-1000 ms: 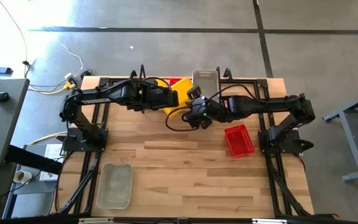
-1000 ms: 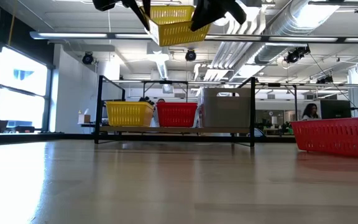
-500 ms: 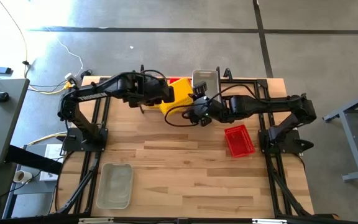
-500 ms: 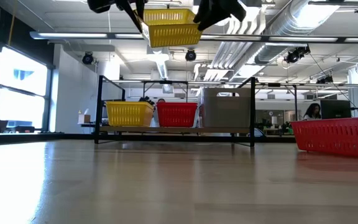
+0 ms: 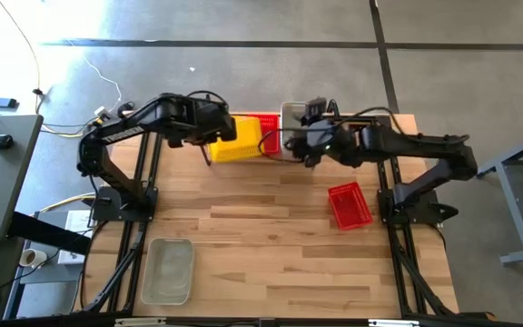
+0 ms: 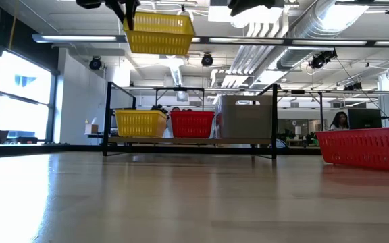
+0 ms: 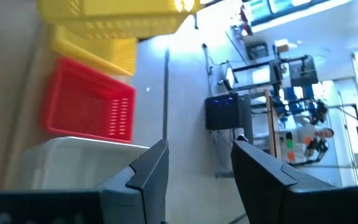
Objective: Stack baskets on shelf by color
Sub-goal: Stack the yellow basket on top of the yellow baskets on the shelf
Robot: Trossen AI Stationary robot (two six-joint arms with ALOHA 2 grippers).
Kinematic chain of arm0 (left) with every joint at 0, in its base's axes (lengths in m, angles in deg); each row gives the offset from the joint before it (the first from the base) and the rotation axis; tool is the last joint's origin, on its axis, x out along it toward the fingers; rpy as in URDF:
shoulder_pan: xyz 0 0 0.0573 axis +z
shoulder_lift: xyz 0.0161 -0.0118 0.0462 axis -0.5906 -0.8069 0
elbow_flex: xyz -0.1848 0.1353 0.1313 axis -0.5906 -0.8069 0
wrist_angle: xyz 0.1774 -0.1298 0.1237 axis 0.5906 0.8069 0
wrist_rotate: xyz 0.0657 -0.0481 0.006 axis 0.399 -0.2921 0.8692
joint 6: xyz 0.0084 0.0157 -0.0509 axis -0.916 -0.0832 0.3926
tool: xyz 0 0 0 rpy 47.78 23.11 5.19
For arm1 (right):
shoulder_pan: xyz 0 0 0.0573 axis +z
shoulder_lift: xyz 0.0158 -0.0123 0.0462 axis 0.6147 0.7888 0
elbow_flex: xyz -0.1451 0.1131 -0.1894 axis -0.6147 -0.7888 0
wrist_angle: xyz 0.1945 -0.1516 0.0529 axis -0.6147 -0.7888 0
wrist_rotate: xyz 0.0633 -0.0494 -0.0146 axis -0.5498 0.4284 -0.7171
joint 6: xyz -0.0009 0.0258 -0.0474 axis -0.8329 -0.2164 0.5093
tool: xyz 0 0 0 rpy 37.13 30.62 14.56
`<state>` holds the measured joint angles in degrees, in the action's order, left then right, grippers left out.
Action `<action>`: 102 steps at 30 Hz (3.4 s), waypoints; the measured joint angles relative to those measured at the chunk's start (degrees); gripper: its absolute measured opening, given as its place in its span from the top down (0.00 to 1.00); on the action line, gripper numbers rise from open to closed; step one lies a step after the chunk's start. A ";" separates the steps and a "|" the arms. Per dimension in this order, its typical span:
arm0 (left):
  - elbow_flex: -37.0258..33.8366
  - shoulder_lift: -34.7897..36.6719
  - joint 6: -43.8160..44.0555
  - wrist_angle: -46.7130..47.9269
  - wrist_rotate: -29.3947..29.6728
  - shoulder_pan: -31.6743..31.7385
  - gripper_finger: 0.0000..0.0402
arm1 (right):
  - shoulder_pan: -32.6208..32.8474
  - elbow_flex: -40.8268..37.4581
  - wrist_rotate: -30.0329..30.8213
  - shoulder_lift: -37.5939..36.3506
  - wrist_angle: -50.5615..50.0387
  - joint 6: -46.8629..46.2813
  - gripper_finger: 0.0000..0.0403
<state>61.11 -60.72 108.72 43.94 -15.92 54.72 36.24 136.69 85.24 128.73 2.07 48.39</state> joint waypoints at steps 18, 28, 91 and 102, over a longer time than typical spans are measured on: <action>-10.25 3.68 -9.15 -10.84 -1.41 6.65 1.00 | -9.91 0.02 -0.83 -2.95 1.43 0.10 0.60; -19.91 7.34 -1.74 -19.88 -2.40 7.10 1.00 | -14.44 0.02 -9.57 -2.93 -0.43 -5.38 0.60; -26.06 -2.49 55.87 -23.36 4.46 6.67 0.98 | -18.91 0.02 -11.93 -2.86 -0.95 -6.06 0.60; -26.08 -4.62 56.11 -23.60 4.07 7.05 0.98 | -18.93 0.02 -11.94 -2.86 -1.32 -6.01 0.60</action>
<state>35.03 -65.34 164.83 20.34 -11.86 61.77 17.31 136.71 73.31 125.87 0.75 42.37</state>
